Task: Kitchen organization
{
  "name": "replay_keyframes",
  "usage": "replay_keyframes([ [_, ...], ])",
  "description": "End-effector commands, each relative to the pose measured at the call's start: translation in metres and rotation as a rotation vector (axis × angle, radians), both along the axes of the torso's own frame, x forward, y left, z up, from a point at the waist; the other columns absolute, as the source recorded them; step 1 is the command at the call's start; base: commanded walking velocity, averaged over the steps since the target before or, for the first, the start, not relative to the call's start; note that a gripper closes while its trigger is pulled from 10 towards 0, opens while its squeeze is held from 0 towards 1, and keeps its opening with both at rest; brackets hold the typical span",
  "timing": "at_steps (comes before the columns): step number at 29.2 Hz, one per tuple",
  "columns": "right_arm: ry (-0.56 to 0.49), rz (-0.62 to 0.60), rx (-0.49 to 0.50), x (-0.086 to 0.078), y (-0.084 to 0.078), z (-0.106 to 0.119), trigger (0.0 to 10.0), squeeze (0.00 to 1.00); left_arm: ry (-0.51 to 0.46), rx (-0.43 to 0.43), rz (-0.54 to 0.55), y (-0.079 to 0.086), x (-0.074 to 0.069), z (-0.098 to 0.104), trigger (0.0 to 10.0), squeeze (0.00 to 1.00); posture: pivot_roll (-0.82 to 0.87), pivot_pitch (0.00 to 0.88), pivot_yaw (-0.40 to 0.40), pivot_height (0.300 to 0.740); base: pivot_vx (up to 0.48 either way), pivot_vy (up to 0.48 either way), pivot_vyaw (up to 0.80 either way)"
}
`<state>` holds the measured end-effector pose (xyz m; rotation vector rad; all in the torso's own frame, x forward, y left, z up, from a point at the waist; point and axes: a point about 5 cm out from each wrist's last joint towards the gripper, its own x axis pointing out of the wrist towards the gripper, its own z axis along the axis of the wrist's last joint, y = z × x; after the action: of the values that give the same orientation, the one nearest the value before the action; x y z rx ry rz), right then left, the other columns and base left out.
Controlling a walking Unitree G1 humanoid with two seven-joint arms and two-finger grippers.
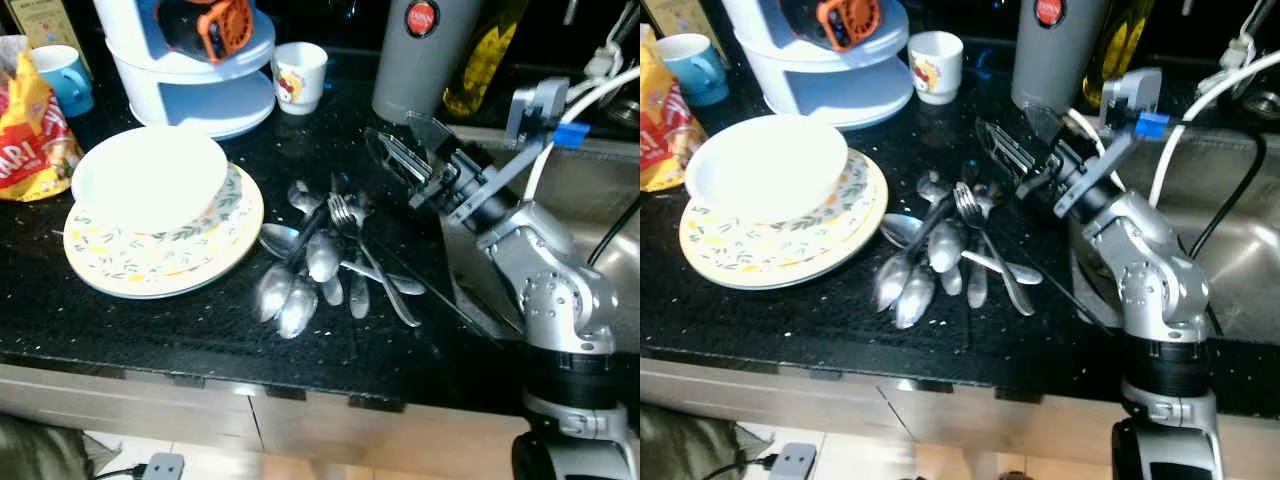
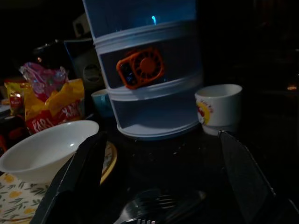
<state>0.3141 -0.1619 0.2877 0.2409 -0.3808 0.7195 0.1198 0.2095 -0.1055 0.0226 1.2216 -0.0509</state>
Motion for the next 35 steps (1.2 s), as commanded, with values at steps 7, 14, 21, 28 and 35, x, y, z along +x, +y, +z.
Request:
replay_keyframes([
  [7,0.000,0.029,0.001,-0.002,0.000,0.000,10.0,0.00,0.045,-0.005,0.010,0.002,-0.015,-0.004,10.0,0.00,0.01,0.109,-0.011,0.740,0.000,0.000,0.72],
  [14,0.046,-0.050,-0.092,0.002,-0.007,-0.006,10.0,0.00,0.047,-0.008,0.006,0.000,-0.015,-0.004,10.0,0.00,0.01,0.109,-0.013,0.740,0.000,0.000,0.29],
  [21,0.086,0.002,-0.280,-0.005,-0.013,-0.012,10.0,0.00,0.046,-0.014,0.005,-0.002,-0.015,-0.005,10.0,0.00,0.01,0.108,-0.014,0.740,0.000,0.000,0.00],
  [28,0.172,0.005,-0.512,-0.024,-0.039,-0.021,10.0,0.00,0.055,-0.014,0.001,-0.003,-0.018,-0.005,10.0,0.00,0.01,0.111,-0.017,0.740,0.000,0.000,0.00],
  [35,0.223,0.051,-0.552,-0.045,-0.058,-0.026,10.0,0.00,0.061,-0.015,-0.004,-0.003,-0.020,-0.006,10.0,0.00,0.00,0.117,-0.017,0.740,0.000,0.000,0.00],
])
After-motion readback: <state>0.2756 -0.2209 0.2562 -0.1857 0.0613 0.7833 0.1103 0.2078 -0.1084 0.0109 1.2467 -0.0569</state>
